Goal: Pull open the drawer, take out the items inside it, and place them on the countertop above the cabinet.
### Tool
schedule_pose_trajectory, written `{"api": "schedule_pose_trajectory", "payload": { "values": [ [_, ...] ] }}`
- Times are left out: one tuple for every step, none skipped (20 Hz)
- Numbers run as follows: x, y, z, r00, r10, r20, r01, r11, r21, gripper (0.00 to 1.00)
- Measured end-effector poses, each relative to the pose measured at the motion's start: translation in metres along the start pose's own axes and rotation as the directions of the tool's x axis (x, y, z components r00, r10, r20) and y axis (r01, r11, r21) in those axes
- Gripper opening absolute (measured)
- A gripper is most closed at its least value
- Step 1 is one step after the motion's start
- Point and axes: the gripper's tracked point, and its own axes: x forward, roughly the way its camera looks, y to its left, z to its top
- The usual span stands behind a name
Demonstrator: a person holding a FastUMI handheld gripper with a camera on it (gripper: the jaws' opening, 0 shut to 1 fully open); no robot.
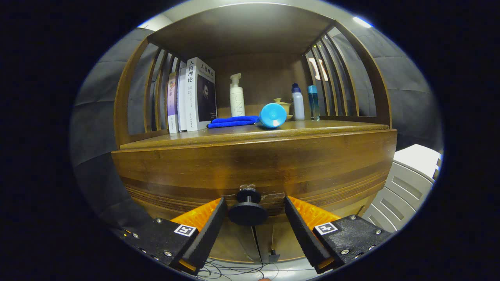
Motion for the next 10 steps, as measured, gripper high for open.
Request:
{"api": "schedule_pose_trajectory", "payload": {
  "values": [
    [-0.0014, 0.0001, 0.0000, 1.000, -0.004, 0.003, 0.004, 1.000, 0.006, 0.94],
    [-0.0001, -0.0004, 0.0002, 1.000, -0.012, 0.007, 0.012, 1.000, 0.000, 0.94],
    [0.0000, -0.0013, 0.0010, 1.000, -0.018, 0.018, 0.018, 1.000, -0.006, 0.94],
    [0.0005, -0.0013, 0.0007, 1.000, -0.021, 0.021, 0.021, 1.000, -0.008, 0.95],
    [-0.0004, -0.0016, 0.0025, 0.999, -0.020, 0.031, 0.021, 1.000, -0.012, 0.95],
    [0.0008, -0.0017, 0.0021, 0.999, -0.017, 0.029, 0.018, 1.000, -0.015, 0.95],
    [0.0003, -0.0010, 0.0019, 1.000, -0.015, 0.027, 0.015, 1.000, -0.017, 0.95],
    [-0.0003, -0.0003, 0.0007, 1.000, -0.008, 0.016, 0.008, 1.000, -0.018, 0.95],
    [-0.0028, -0.0003, 0.0017, 1.000, -0.002, 0.009, 0.002, 1.000, -0.017, 0.95],
    [-0.0053, 0.0010, 0.0046, 1.000, 0.004, 0.007, -0.004, 1.000, -0.010, 0.95]
  ]
}}
